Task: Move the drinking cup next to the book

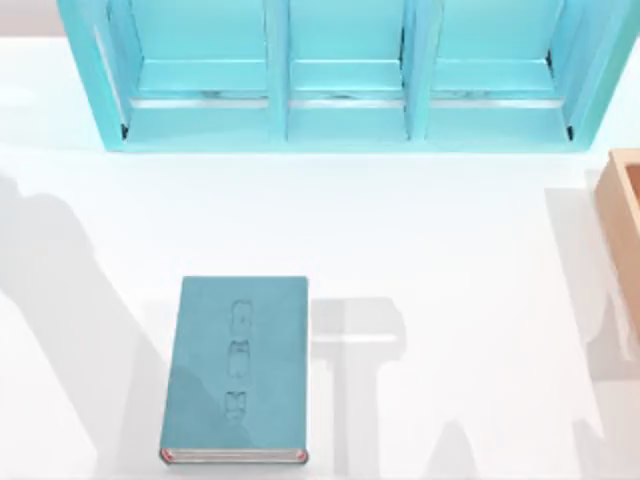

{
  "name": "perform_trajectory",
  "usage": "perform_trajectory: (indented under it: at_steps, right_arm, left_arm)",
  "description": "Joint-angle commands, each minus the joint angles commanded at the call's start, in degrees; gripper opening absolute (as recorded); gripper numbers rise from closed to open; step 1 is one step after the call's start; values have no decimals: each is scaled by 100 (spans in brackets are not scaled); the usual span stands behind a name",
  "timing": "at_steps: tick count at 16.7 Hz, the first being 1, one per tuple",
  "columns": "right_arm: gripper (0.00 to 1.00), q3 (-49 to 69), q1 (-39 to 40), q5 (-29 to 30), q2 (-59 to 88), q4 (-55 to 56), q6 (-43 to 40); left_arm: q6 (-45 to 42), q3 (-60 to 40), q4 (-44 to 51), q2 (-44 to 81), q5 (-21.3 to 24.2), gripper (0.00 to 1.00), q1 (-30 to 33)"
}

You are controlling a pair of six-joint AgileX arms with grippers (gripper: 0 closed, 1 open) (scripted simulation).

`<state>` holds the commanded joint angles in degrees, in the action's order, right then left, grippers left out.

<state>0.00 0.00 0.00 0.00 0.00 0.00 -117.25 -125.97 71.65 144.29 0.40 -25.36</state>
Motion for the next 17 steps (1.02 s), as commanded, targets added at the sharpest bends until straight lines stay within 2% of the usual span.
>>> perform_trajectory:
  at_steps: [10,17]
  right_arm:
    - [100,0,0,0,0,0,0]
    - [100,0,0,0,0,0,0]
  left_arm:
    - [0,0,0,0,0,2,0]
    - [0,0,0,0,0,0,0]
